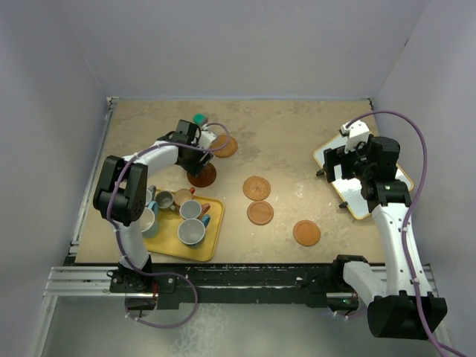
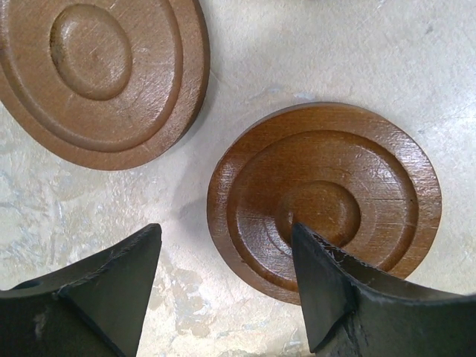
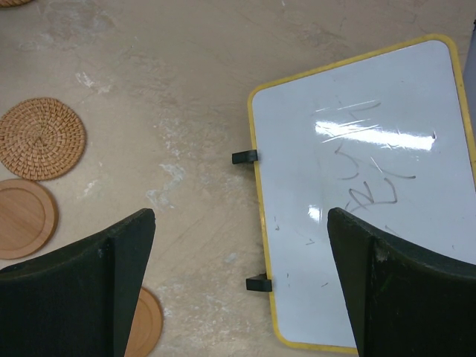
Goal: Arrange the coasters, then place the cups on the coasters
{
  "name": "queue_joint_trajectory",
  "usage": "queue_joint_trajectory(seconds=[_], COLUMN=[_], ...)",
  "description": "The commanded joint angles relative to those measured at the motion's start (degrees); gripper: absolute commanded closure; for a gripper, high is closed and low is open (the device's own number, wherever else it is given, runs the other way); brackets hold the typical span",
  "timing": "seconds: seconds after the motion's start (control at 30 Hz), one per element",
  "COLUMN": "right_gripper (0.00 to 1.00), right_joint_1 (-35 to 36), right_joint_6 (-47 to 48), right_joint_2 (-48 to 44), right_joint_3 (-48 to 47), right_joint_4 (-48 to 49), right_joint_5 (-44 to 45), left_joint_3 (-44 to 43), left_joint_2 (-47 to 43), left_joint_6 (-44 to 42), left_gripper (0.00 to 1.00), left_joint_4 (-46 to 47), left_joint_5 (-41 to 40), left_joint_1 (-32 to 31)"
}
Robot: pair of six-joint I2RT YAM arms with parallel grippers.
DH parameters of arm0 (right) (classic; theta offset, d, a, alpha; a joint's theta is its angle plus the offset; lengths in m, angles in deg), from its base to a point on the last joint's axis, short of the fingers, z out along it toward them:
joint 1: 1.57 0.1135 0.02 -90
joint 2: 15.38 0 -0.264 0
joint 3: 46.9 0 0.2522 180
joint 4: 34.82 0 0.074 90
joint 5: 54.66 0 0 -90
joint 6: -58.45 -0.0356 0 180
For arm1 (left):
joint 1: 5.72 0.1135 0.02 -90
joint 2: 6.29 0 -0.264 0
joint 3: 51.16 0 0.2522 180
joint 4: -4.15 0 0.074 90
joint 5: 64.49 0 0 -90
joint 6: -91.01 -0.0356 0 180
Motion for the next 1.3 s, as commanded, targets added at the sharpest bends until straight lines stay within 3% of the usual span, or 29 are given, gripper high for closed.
queue_joint_trajectory(seconds=[0.0,0.5,0.87,1.27], right_gripper=[0.0,0.0,0.0,0.0], right_joint_1=[-0.16,-0.17,0.2,11.28], right_joint_6=[0.09,0.05,-0.97,3.14], right_joint_2=[0.04,0.21,1.62,12.55], right_joint_3=[-1.64,-1.69,-1.85,-11.53], right_joint_4=[0.4,0.38,0.6,-6.46], right_joint_5=[-1.57,-1.75,-4.14,-2.05], left_joint_3=[1.37,-1.7,-5.75,-0.38], left_joint_2=[-0.85,-0.67,-5.83,-15.51], left_joint_6=[-1.82,-1.91,1.54,5.58], left_gripper=[0.33,0.33,0.31,0.27], left_joint_4=[-2.03,-4.08,-1.97,8.27], left_joint_5=[-3.96,-4.25,6.03,8.6], left_joint_1=[1.99,3.85,3.76,3.86])
